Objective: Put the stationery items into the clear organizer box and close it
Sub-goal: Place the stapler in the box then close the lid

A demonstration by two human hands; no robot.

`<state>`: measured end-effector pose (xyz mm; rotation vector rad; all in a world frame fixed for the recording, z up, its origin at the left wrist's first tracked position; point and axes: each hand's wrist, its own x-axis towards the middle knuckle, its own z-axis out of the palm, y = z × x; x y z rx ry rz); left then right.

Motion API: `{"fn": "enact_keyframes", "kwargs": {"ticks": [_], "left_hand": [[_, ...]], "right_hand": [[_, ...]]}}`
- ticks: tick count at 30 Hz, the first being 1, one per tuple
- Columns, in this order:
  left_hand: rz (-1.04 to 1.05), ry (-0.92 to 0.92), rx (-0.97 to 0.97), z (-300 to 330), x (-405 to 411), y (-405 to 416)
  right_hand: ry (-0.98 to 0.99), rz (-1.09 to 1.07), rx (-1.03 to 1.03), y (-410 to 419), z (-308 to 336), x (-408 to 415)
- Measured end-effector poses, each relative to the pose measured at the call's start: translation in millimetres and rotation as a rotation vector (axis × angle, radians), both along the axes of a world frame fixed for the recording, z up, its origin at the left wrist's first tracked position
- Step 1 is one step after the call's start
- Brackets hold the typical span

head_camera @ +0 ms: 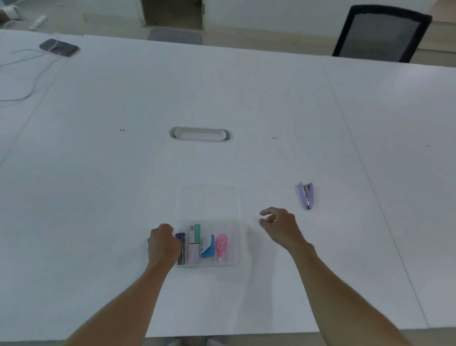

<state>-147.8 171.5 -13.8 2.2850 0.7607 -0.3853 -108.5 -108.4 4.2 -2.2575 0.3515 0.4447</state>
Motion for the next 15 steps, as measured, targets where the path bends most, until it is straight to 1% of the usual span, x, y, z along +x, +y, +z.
{"fn": "enact_keyframes", "kwargs": {"ticks": [4,8,11,13,15], "left_hand": [[-0.014,-0.017,-0.021,-2.1,15.8,-23.2],[0.008,-0.035,-0.022,-11.3,31.7,-32.9],[-0.016,-0.043,-0.040,-14.8,41.2,-32.9],[-0.029,-0.052,-0.041,-18.9,47.3,-32.0],[-0.055,-0.074,-0.009,-20.1,49.9,-31.2]], "right_hand": [[-0.022,-0.136,-0.031,-33.3,-10.5,18.1],[-0.094,-0.284,-0.149,-57.9,-22.6,40.7],[-0.109,-0.320,-0.195,-63.4,-31.4,53.8],[-0.112,-0.306,-0.207,-61.8,-40.3,62.5],[-0.127,-0.283,-0.263,-58.3,-46.8,70.2]]}}
